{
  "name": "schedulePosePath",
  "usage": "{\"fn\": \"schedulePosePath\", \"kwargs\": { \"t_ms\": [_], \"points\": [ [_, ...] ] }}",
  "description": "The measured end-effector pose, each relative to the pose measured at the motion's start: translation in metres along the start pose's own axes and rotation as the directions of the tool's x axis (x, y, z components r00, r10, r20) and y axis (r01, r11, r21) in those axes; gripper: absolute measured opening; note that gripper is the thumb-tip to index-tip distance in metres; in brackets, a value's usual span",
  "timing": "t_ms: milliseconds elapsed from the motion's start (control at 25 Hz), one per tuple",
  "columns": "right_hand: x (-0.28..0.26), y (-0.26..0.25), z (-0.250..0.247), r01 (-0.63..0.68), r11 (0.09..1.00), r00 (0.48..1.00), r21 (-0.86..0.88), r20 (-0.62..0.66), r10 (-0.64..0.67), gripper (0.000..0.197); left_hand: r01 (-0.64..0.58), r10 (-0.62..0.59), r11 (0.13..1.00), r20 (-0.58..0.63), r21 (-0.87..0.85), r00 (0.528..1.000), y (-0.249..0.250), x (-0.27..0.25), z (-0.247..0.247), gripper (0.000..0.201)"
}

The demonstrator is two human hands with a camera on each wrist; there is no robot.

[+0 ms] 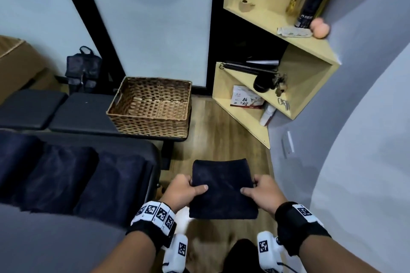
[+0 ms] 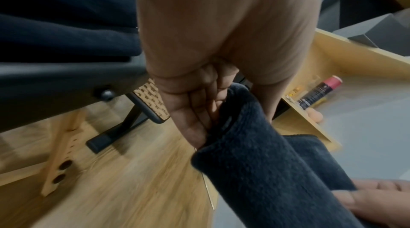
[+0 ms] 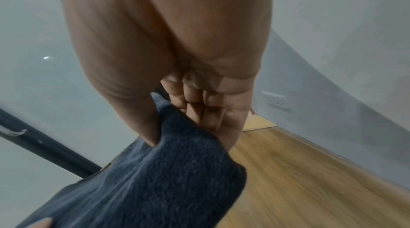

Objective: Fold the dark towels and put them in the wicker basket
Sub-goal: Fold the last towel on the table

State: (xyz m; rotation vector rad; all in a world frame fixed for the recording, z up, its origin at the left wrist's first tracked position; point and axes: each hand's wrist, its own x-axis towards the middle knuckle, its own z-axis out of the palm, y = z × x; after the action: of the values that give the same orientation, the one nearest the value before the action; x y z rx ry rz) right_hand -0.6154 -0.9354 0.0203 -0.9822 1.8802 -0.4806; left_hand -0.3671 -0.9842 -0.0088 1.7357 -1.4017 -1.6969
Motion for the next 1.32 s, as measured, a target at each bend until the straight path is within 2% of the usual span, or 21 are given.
{"fn": "schedulePosePath", "kwargs": {
  "t_ms": [120, 280, 400, 480, 560, 680, 760, 840, 960, 1120, 1240, 1320],
  "points": [
    [0.048, -0.036, -0.011, 0.022, 1.0, 0.999, -0.006, 0.024, -0.021, 0.011, 0.007, -0.007, 1.0, -0.012, 0.007, 1.0, 0.029, 0.044, -0.015, 0.019],
    [0.143, -0.095, -0.021, 0.092, 0.992, 0.993, -0.082, 0.087, -0.085, 0.011, 0.048, -0.048, 0.999, -0.089, -0.008, 0.995, 0.069, 0.118, -0.046, 0.038],
    [0.21, -0.157, -0.027, 0.176, 0.972, 0.969, -0.154, 0.199, -0.144, 0.011, 0.087, -0.096, 0.995, -0.195, -0.054, 0.976, 0.107, 0.159, -0.076, 0.021],
    [0.24, -0.197, -0.025, 0.231, 0.961, 0.944, -0.154, 0.274, -0.183, 0.014, 0.092, -0.115, 0.991, -0.255, -0.101, 0.96, 0.126, 0.175, -0.096, 0.018],
    [0.274, -0.236, -0.017, 0.28, 0.943, 0.921, -0.18, 0.328, -0.211, 0.018, 0.101, -0.145, 0.983, -0.313, -0.15, 0.939, 0.142, 0.196, -0.121, 0.018],
    [0.318, -0.288, 0.009, 0.328, 0.917, 0.888, -0.226, 0.405, -0.217, 0.015, 0.11, -0.17, 0.978, -0.371, -0.178, 0.913, 0.158, 0.224, -0.164, 0.014],
    [0.342, -0.317, 0.03, 0.335, 0.911, 0.878, -0.242, 0.432, -0.208, 0.01, 0.129, -0.181, 0.98, -0.432, -0.148, 0.883, 0.162, 0.245, -0.195, 0.012],
    [0.366, -0.342, 0.058, 0.331, 0.906, 0.877, -0.265, 0.44, -0.193, 0.015, 0.144, -0.182, 0.983, -0.468, -0.115, 0.865, 0.158, 0.273, -0.231, 0.015],
    [0.403, -0.371, 0.101, 0.284, 0.914, 0.897, -0.289, 0.417, -0.147, 0.014, 0.217, -0.2, 0.976, -0.46, -0.016, 0.865, 0.146, 0.321, -0.283, 0.018],
    [0.447, -0.385, 0.16, 0.187, 0.947, 0.898, -0.26, 0.436, -0.058, 0.021, 0.372, -0.311, 0.927, -0.448, 0.053, 0.838, 0.124, 0.374, -0.33, 0.024],
    [0.48, -0.383, 0.214, -0.004, 0.98, 0.907, -0.199, 0.411, 0.087, 0.021, 0.48, -0.39, 0.874, -0.485, 0.072, 0.783, 0.099, 0.419, -0.356, 0.027],
    [0.504, -0.376, 0.248, -0.142, 0.979, 0.89, -0.145, 0.415, 0.191, 0.023, 0.546, -0.44, 0.835, -0.518, 0.064, 0.733, 0.079, 0.449, -0.367, 0.029]
  ]
}}
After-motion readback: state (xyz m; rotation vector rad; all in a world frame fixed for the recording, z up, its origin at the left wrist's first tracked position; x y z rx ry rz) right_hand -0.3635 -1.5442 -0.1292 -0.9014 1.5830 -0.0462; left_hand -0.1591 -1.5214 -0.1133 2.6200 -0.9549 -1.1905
